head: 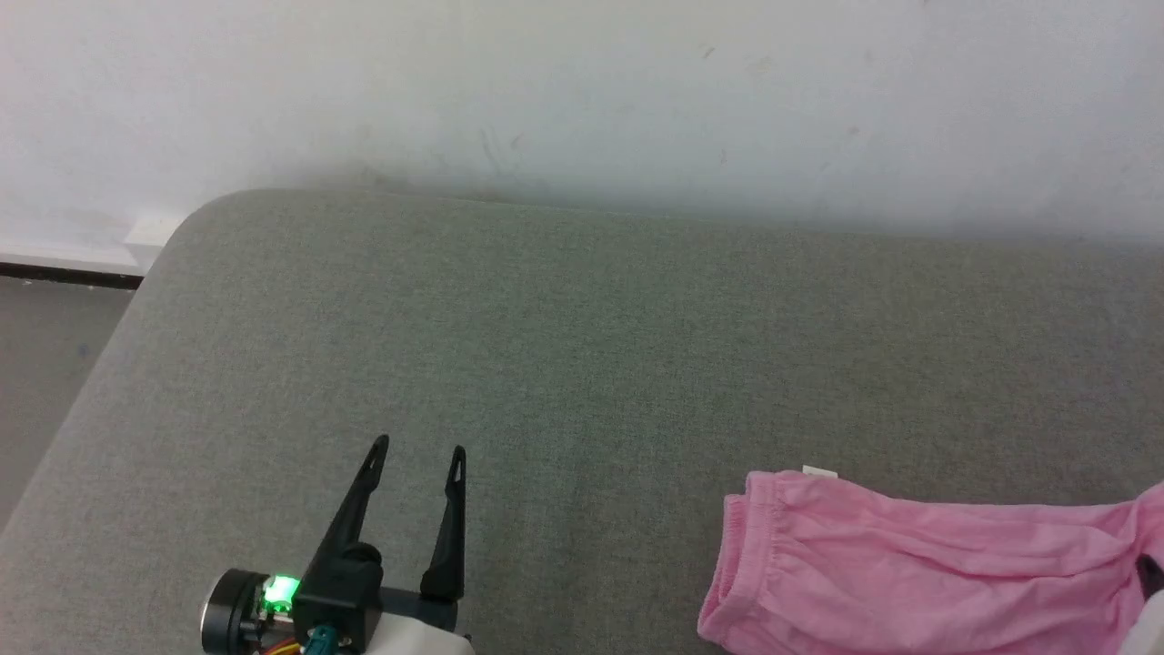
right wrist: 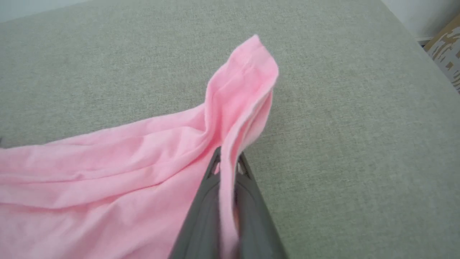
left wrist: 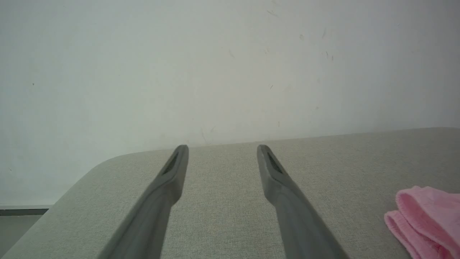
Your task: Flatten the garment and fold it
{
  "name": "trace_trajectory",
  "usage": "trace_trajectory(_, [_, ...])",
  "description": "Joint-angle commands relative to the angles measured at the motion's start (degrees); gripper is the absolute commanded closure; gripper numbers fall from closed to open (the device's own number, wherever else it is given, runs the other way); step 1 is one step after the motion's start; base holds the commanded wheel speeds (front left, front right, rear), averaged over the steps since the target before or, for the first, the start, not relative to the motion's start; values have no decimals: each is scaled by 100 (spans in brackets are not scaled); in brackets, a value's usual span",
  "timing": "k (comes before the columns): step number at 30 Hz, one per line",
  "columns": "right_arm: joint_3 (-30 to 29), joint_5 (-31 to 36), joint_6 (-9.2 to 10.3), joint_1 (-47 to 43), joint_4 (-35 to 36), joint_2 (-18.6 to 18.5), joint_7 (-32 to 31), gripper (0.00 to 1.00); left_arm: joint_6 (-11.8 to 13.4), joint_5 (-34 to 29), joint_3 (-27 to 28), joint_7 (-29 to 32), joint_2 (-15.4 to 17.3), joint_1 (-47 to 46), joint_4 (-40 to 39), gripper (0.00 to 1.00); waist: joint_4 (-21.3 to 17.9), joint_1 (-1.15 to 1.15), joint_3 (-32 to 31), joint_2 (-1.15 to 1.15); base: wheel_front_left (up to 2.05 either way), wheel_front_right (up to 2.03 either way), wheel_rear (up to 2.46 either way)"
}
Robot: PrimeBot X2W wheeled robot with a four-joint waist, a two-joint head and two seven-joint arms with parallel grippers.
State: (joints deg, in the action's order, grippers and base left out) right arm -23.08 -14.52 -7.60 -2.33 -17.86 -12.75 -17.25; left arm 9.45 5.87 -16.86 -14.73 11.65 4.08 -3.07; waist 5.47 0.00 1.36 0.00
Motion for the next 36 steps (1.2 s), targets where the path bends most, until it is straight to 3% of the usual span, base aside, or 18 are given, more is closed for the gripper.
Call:
trace_trajectory(1, [92,-83,11,11,174,74,-67,100,-60,-45,40,-27,-35,71,16,0,-25,0,-56,0,0,0,0])
trace_trajectory(10, [1130,-745,11,-409,1881,698,-853,100,-241,-101,149,-27,-124,198,45,0,39,0,-252,0,0,0,0])
trace_trajectory(15, [1796,-1073,11,-478,2448,931,-1106,100,-323,-141,207,-27,-166,211,30,0,152,0,-273,0,0,0,0])
trace_trajectory(24, [2591,-1575,11,-283,2133,985,-681,100,-457,-202,237,-27,-245,217,90,0,396,0,-263,0,0,0,0])
trace_trajectory(29, [2892,-1437,11,-122,1382,986,-351,100,-517,-241,259,-27,-282,201,105,0,516,0,-207,0,0,0,0])
trace_trajectory(31, [3032,-1170,11,-9,1037,986,-232,0,-536,-257,265,-27,-298,194,120,0,554,0,-176,0,0,0,0])
trace_trajectory(36, [3627,-811,11,172,508,986,-98,0,-577,-283,278,-27,-342,162,169,0,608,0,-164,0,0,0,0])
